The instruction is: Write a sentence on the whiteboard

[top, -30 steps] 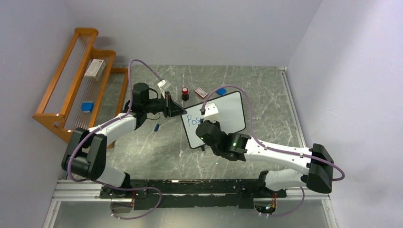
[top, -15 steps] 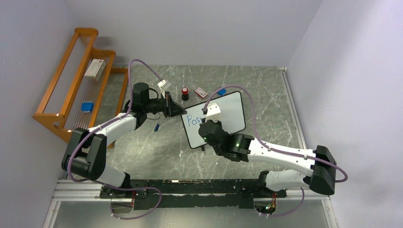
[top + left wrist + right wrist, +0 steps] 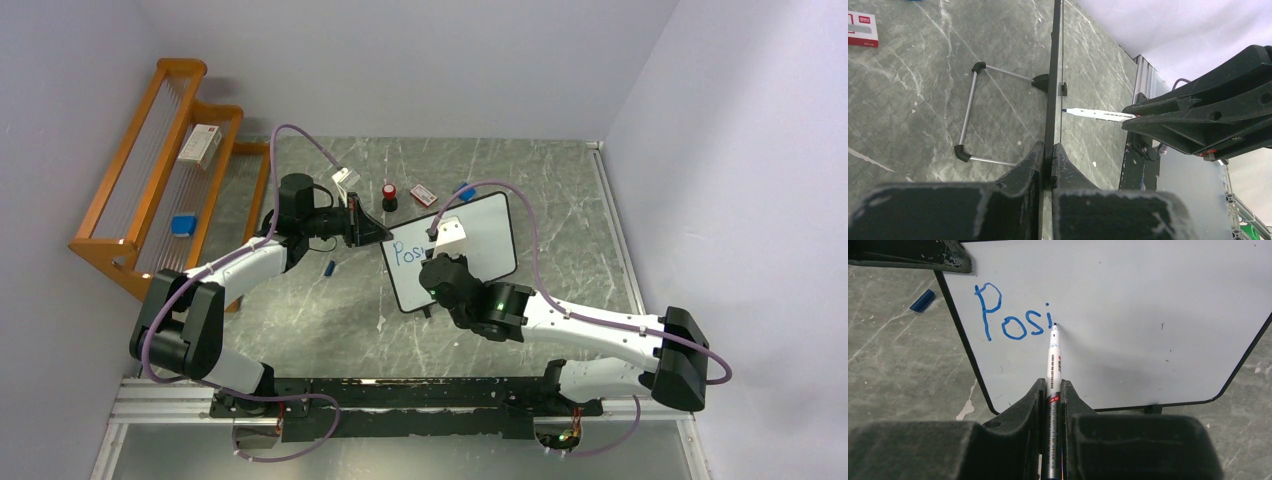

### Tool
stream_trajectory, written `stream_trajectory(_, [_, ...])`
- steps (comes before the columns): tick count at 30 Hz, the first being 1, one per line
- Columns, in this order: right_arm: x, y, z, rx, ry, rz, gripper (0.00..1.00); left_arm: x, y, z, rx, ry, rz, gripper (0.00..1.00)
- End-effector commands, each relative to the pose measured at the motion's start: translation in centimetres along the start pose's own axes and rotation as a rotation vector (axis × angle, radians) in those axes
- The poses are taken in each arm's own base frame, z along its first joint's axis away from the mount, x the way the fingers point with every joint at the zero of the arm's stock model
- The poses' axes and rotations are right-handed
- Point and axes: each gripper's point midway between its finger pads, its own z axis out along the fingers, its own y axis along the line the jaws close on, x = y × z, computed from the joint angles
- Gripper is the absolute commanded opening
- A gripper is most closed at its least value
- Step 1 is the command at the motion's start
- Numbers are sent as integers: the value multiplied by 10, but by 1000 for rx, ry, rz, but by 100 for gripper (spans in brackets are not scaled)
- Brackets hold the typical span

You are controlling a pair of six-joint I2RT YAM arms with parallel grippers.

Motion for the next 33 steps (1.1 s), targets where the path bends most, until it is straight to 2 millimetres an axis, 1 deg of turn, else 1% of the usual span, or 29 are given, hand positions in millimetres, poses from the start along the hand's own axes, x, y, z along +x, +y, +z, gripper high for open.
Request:
stream_trajectory(1, [-4,-6,3,35,-26,27,0,14,8,2,-17,40,-33,5])
stream_trajectory(11, [-8,-8,6,35,-36,42,0,13,7,2,-14,39,-34,5])
stream_trajectory(15, [-8,-4,8,21,-35,41,0,14,7,2,-11,39,-36,5])
stream_trajectory(23, [-1,-4,13,17,-4,34,0,14,7,3,-11,40,-38,5])
stream_trajectory(27, [3,-10,14,39,5,33,0,14,8,2,-12,41,-39,5])
stream_trajectory(33, [3,-24,14,86,7,40,0,14,8,2,-14,42,-36,5])
